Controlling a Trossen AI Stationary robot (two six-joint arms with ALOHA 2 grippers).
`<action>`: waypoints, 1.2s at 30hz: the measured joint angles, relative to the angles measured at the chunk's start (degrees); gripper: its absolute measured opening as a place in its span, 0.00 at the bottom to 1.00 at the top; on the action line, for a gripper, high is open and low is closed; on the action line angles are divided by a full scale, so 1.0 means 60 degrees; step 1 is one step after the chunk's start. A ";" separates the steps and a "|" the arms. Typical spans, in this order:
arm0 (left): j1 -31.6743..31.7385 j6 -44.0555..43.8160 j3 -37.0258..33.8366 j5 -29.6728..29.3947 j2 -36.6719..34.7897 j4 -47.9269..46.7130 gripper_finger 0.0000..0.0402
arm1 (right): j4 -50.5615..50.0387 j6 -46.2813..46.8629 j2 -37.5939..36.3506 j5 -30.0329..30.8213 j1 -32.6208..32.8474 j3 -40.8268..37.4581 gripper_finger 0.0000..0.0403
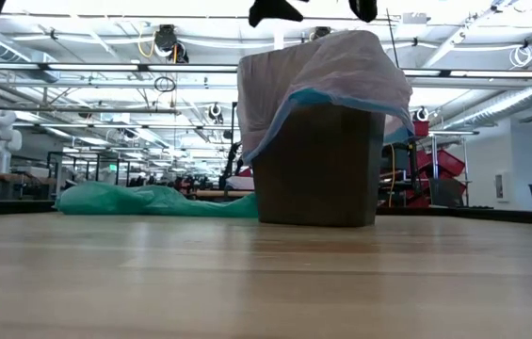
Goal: Place trash/remove bag and relplace
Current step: Remove the pink trash bag from the trash bin
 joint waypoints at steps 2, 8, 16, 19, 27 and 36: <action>-0.0004 0.0016 0.0000 -0.0833 -0.0151 -0.0138 0.47 | -0.0136 0.0039 -0.0072 0.0025 -0.0087 0.0000 0.04; 0.0393 0.0620 0.0002 -0.1683 -0.0879 -0.2051 0.10 | -0.1158 0.0497 -0.0477 -0.0755 -0.0138 0.0000 0.08; 0.1817 0.0751 0.0000 -0.1399 -0.1303 -0.4193 0.01 | -0.2796 0.1084 -0.0689 -0.1997 0.0642 0.0000 0.08; 0.2507 0.0753 0.0000 0.0006 -0.1292 -0.4253 0.00 | -0.3228 0.1615 -0.0680 -0.2148 0.1263 0.0000 0.08; 0.3887 0.1005 -0.0407 0.1934 -0.1288 -0.4108 0.00 | -0.4578 0.4130 -0.0680 -0.2537 0.3410 0.0000 0.08; 0.4912 0.0791 -0.0652 0.3379 -0.1285 -0.3596 0.00 | -0.5695 0.7128 -0.0680 0.0495 0.5575 0.0000 0.01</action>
